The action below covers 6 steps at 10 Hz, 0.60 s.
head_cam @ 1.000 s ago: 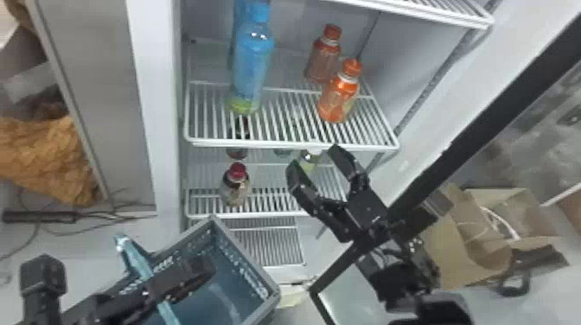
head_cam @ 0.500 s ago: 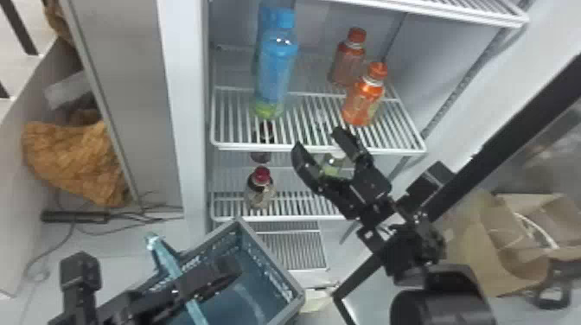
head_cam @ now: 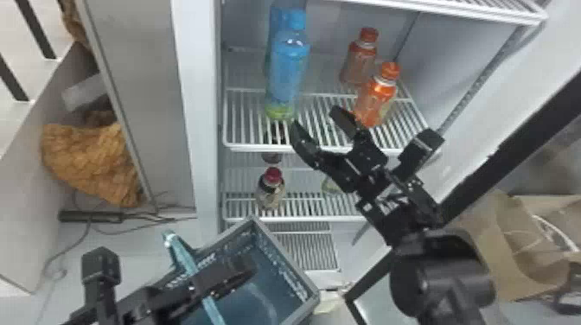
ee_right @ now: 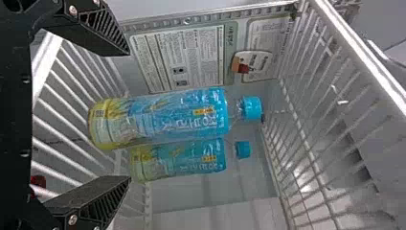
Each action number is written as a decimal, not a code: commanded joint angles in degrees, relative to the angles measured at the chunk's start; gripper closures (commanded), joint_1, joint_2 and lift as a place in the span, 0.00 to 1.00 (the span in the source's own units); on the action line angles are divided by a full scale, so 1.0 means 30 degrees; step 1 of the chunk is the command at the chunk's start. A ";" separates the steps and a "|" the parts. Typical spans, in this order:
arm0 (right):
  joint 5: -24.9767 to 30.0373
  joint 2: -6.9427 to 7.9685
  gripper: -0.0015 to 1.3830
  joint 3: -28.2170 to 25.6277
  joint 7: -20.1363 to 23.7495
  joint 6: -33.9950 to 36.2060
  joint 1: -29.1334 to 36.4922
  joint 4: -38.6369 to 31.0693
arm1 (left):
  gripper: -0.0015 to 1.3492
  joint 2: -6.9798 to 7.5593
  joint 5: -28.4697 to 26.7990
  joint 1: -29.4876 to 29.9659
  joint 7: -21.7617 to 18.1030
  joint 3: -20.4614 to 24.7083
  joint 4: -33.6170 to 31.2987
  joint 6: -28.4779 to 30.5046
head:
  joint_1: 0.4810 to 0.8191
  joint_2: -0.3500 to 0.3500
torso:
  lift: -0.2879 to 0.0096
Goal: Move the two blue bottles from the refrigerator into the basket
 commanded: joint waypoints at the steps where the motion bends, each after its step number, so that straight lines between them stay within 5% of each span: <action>1: -0.0162 -0.0151 0.09 0.0633 -0.0085 0.0342 -0.0851 0.0679 | 0.89 0.0004 -0.0001 -0.0026 0.0003 -0.0018 0.0000 0.0000 | 0.63 0.22 | 0.93; 6: -0.0009 -0.0239 0.09 0.1738 -0.0729 0.0529 -0.3148 0.2225 | 0.89 0.0004 -0.0115 -0.0213 0.0003 -0.0094 0.0047 0.0094 | 0.63 0.28 | 0.93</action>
